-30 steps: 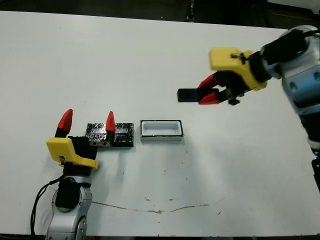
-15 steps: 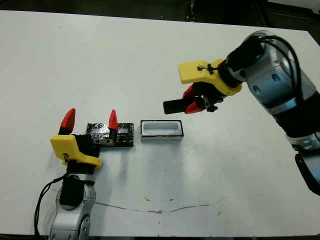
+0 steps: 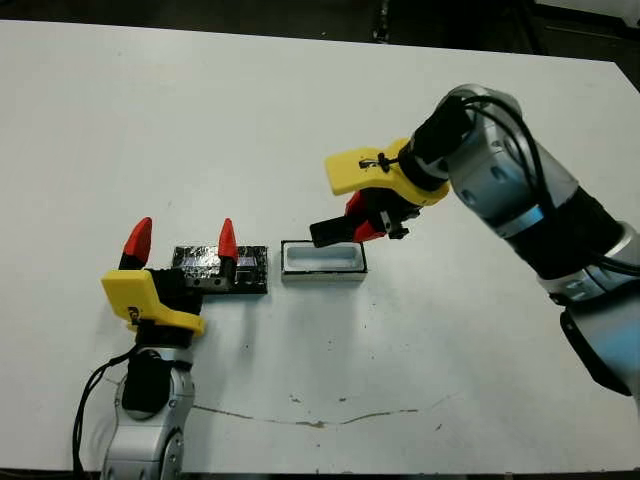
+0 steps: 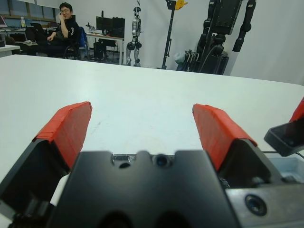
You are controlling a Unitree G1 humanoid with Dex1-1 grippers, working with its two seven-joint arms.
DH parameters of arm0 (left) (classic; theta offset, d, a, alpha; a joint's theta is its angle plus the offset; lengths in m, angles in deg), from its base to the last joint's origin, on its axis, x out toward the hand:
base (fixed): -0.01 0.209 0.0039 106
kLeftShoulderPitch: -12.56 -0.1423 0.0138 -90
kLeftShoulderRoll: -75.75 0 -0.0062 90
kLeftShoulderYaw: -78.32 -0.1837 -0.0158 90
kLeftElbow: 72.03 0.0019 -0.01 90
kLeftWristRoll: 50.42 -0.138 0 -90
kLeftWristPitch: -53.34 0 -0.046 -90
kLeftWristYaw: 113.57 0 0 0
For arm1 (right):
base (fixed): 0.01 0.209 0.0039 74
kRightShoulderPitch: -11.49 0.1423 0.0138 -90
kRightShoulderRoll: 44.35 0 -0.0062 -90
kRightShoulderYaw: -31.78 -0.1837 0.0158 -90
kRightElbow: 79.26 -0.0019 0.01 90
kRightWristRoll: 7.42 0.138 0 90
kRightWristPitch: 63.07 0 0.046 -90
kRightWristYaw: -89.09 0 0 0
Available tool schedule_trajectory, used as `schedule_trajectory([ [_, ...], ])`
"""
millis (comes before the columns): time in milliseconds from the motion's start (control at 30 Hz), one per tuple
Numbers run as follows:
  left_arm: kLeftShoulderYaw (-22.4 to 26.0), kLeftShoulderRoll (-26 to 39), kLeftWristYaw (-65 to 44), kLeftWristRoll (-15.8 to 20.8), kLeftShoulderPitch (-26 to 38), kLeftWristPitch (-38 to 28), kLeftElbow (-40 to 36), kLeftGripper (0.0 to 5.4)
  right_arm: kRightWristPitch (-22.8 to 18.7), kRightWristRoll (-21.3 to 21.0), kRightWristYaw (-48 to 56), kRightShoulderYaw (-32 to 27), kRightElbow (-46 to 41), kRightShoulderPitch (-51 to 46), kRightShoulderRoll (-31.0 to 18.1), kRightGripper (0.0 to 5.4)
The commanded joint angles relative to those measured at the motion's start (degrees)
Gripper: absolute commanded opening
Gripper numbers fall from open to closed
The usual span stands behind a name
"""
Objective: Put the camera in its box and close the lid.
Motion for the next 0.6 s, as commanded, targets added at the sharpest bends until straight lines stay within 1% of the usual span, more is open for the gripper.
schedule_trajectory([
  [33, -0.3, -0.1, 0.4, -0.8, -1.2, 0.1, 0.0, 5.4, 0.8, -1.1, -0.9, 1.3, -0.5, -0.2, 0.4, 1.64],
  [67, -0.3, -0.1, 0.4, -0.8, -1.2, 0.1, 0.1, 5.4, 1.3, -1.5, -1.1, 1.6, -0.8, -0.3, 0.6, 1.64],
  [200, -0.2, -0.2, 0.1, -0.1, -1.3, -0.2, 0.4, 5.4, 0.7, -1.5, -1.0, 2.4, -0.3, -0.6, 1.5, 1.64],
  [333, 0.0, -0.2, 0.0, 0.2, -1.2, -0.4, 0.6, 5.4, 0.9, -1.7, -1.6, 2.9, 0.1, -0.8, 2.3, 1.64],
  [400, 0.0, 0.2, 0.0, -0.4, -1.3, -0.7, 0.8, 5.4, 3.6, -1.9, -2.6, 2.9, -0.5, -1.3, 2.1, 1.64],
  [467, 0.1, 0.2, -0.2, -0.1, -1.3, -0.8, 0.9, 5.4, 5.3, -1.9, -3.7, 2.5, -1.0, -2.1, 2.1, 1.64],
  [533, 0.3, 0.2, -0.3, 0.2, -1.3, -0.9, 0.9, 5.4, 3.9, -1.7, -4.1, 2.1, -0.7, -2.5, 2.6, 1.64],
  [600, 0.5, 0.2, -0.4, 0.5, -1.3, -0.9, 1.0, 5.4, 4.3, -1.8, -4.5, 2.0, -0.8, -2.8, 2.8, 1.64],
])
